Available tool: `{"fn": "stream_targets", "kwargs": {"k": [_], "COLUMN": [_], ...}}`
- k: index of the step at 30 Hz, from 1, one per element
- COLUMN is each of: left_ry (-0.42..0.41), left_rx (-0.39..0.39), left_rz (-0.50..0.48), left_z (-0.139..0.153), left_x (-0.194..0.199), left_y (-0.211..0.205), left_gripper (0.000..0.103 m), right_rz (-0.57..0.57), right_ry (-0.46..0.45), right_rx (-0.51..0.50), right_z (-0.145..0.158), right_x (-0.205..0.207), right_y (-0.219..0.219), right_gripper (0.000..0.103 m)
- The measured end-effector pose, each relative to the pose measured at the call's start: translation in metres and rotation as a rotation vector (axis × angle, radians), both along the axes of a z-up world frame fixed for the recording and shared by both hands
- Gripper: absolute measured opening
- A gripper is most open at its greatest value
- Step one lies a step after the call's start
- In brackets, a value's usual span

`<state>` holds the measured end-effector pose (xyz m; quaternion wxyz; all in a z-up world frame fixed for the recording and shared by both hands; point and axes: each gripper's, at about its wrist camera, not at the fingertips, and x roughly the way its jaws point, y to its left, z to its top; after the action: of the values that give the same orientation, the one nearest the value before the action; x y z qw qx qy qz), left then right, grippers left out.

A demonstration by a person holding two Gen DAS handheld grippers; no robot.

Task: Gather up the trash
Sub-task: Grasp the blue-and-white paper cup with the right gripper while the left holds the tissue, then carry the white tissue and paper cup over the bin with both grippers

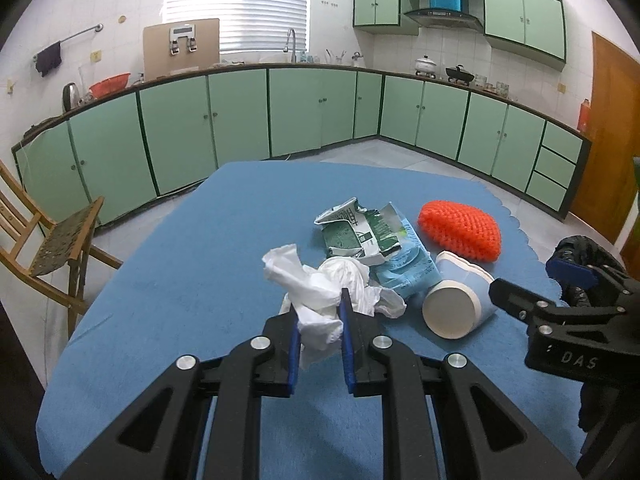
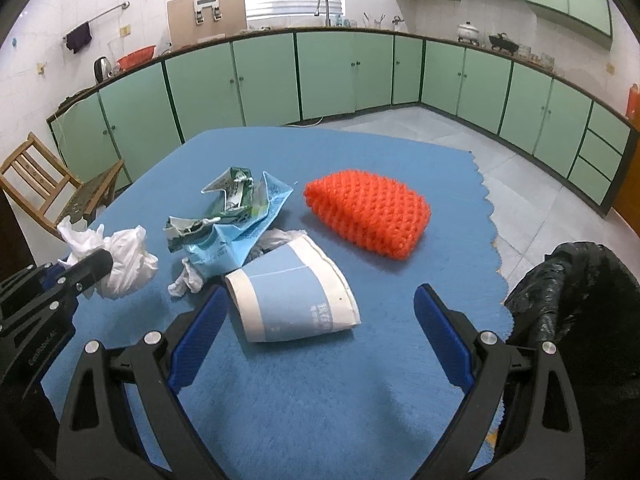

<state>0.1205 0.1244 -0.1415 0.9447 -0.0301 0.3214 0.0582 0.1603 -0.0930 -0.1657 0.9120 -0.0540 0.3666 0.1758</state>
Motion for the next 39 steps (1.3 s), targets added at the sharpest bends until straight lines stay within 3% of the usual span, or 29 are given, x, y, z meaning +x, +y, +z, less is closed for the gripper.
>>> {"fn": "stream_targets", "kwargs": {"k": [25,27,39], "left_ry": [0.045,0.047,0.021], "left_rx": [-0.036,-0.035,-0.031], "left_rz": [0.017,0.015,0.002], "left_z": [-0.016,-0.016,-0.006], "left_x": [0.011,0.011,0.007], "left_y": [0.008,0.007,0.001], "left_gripper": [0.017,0.017,0.017], "right_rz": [0.088,0.103,0.095], "right_ry": [0.127,0.137,0.095], "right_rx": [-0.051,-0.045,-0.014], "right_z": [-0.037,-0.038,-0.011], "right_x": [0.032,0.032,0.014], "right_y": [0.021,0.023,0.011], "right_gripper": [0.091,0.077,0.072]}}
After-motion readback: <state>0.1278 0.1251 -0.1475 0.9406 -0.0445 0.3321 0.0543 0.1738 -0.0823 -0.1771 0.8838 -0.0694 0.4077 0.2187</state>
